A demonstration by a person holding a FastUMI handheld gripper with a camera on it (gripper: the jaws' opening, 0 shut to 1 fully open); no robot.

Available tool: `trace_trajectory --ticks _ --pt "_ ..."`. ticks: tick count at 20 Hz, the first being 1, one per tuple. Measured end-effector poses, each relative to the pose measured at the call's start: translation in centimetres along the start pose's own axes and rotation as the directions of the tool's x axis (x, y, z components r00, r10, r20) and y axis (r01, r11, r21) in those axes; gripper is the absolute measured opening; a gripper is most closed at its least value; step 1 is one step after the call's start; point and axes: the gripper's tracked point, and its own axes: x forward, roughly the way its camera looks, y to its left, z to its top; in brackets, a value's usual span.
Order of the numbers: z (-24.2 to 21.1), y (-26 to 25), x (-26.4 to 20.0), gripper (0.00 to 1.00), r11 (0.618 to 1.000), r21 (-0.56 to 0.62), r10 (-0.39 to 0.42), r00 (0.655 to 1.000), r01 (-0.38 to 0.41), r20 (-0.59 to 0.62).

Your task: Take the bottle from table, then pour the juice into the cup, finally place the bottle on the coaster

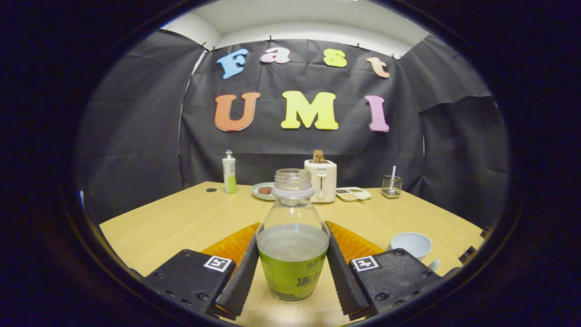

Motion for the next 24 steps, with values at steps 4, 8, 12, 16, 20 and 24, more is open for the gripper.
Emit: trace_trajectory --ticks 4,8,12,16,20,24 --pt "-0.2 0.3 -0.9 0.8 1.0 0.018 0.015 1.0 -0.015 -0.023" --pt "0.4 0.6 -2.2 0.8 0.992 0.1 0.075 0.997 -0.073 -0.018" --pt "0.5 1.2 -3.2 0.8 0.968 0.2 0.16 0.986 -0.15 -0.038" --pt "0.8 1.1 -4.0 0.79 0.901 0.378 0.236 0.972 -0.211 -0.019" --pt "1.3 0.8 -4.8 0.79 0.837 0.487 0.277 0.961 -0.249 0.016" --pt "2.3 -0.4 -5.4 0.79 0.761 0.59 0.294 0.954 -0.27 0.057"
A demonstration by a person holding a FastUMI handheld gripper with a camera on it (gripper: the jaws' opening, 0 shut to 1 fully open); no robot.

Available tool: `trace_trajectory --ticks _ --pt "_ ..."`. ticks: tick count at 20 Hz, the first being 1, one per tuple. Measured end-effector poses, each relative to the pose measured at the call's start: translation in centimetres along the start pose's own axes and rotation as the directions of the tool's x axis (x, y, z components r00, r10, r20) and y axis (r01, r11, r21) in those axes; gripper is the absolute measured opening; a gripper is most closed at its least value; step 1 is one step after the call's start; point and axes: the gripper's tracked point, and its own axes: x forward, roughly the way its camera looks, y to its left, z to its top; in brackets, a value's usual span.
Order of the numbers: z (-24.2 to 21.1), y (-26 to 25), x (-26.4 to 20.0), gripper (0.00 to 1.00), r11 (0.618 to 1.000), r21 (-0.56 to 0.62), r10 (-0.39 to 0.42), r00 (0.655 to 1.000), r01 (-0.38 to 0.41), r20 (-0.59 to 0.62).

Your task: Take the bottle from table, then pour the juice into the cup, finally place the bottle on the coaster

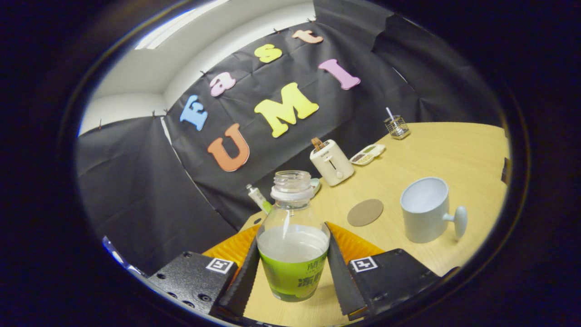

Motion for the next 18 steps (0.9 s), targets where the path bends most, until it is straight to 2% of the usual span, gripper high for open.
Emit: trace_trajectory --ticks 5,9,16,18 --pt "1.8 -0.6 -1.2 0.79 0.991 0.135 0.011 1.0 -0.012 0.007" --pt "3.4 -0.6 -1.6 0.79 0.952 0.293 0.08 0.996 -0.089 0.044" --pt "3.4 -2.0 -0.7 0.78 0.902 0.426 0.078 0.997 -0.071 0.002" --pt "3.4 -2.3 -0.3 0.78 0.874 0.479 0.094 0.996 -0.081 -0.002"
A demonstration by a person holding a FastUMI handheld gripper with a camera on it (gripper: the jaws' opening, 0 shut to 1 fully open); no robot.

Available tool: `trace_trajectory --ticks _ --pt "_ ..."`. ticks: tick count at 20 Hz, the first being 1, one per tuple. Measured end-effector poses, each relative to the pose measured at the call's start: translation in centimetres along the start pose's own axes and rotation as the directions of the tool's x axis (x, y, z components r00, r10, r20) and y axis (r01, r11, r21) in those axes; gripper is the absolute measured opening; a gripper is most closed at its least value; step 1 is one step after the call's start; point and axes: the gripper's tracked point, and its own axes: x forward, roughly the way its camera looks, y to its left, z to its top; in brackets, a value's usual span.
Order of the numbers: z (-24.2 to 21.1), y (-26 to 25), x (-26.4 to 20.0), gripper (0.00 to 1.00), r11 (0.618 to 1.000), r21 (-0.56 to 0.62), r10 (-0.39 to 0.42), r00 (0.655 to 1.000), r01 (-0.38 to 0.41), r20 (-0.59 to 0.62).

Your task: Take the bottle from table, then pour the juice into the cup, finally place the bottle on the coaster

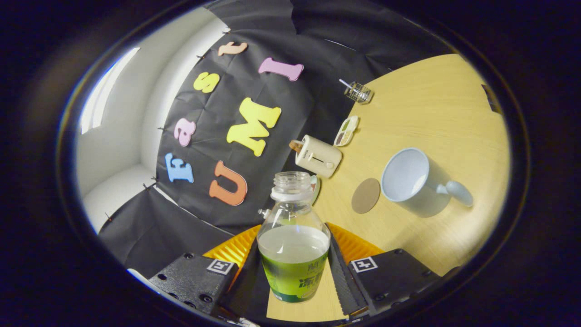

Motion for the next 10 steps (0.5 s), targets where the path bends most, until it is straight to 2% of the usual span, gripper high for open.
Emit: trace_trajectory --ticks 4,10 --pt "0.2 -0.2 0.9 0.78 0.981 0.181 0.069 0.998 -0.065 -0.013" --pt "1.3 0.3 1.8 0.78 0.963 0.255 0.085 0.996 -0.085 0.01"
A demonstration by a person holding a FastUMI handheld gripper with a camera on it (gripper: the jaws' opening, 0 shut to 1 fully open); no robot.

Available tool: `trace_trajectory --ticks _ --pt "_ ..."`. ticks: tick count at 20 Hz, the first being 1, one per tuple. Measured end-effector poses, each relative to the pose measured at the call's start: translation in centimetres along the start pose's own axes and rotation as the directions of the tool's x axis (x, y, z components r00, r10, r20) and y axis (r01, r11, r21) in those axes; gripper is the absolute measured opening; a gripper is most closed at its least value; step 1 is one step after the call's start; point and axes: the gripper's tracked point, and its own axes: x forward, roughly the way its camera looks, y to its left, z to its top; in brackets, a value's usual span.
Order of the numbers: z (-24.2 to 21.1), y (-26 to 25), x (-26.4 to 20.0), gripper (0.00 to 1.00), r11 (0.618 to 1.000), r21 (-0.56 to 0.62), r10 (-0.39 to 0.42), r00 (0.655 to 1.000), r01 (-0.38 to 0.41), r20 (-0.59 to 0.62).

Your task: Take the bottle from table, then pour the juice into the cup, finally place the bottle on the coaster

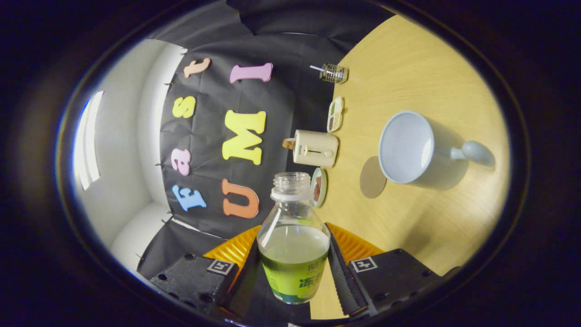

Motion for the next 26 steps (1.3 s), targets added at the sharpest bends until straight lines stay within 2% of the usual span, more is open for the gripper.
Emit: trace_trajectory --ticks 2,6,9,16,21,26 --pt "0.3 0.3 -0.2 0.78 0.999 0.049 0.005 1.0 -0.005 0.016" --pt "-0.2 2.1 -0.2 0.78 0.983 0.17 0.068 0.998 -0.068 0.004" --pt "0.3 2.4 -0.1 0.78 0.978 0.199 0.061 0.998 -0.059 -0.002" --pt "1.0 3.1 -0.3 0.78 0.949 0.295 0.11 0.994 -0.11 0.016" --pt "1.9 3.2 -0.6 0.78 0.909 0.389 0.139 0.989 -0.149 0.053" --pt "1.6 3.2 -0.5 0.78 0.904 0.408 0.134 0.991 -0.128 0.014"
